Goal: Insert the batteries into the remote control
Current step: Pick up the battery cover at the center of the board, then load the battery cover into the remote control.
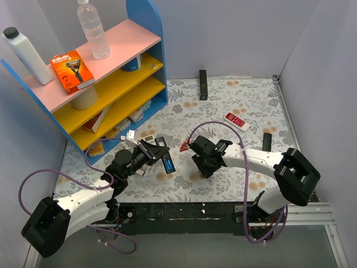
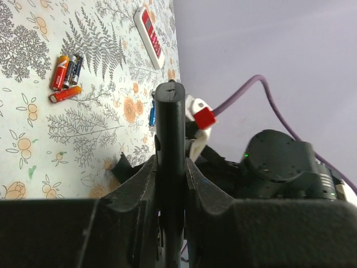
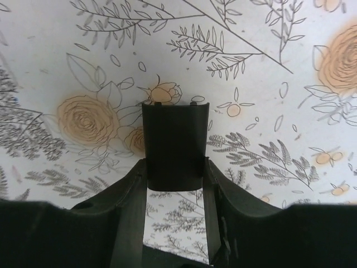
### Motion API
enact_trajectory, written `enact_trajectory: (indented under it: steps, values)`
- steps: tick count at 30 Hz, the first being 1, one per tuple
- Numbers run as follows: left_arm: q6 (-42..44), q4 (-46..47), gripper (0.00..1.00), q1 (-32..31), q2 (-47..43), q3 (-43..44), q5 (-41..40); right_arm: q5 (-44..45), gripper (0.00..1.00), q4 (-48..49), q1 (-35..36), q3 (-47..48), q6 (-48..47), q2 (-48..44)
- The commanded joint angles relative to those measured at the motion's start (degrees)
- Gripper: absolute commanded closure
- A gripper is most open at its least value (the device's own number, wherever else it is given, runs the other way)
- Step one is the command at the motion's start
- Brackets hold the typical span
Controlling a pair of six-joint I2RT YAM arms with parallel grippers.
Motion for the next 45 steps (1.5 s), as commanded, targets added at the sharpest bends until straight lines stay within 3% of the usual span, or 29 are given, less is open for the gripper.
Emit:
enact_trajectory:
  steps: [1,15,26,45]
  values:
    - [1.01,5.10,1.00,0.35,0.22,0.18,-2.48,0.03,0.73,-6.68,0.14,9.45,0.98,-5.37]
    - [2.16,10.90,0.98,0.26,7.16,4.13,-7.47,-6.47,0.71,-11.52,4.62,29.51,10.55,-7.49]
    - [1.10,17.93,0.97,-0.88,11.12,5.10,-7.05,-6.57,0.70,-8.71,7.09,31.27,16.10,-3.36]
    - [-0.22,19.61,0.96,-3.08,12.17,5.98,-8.54,-3.76,0.68,-11.17,8.32,34.96,17.06,1.39]
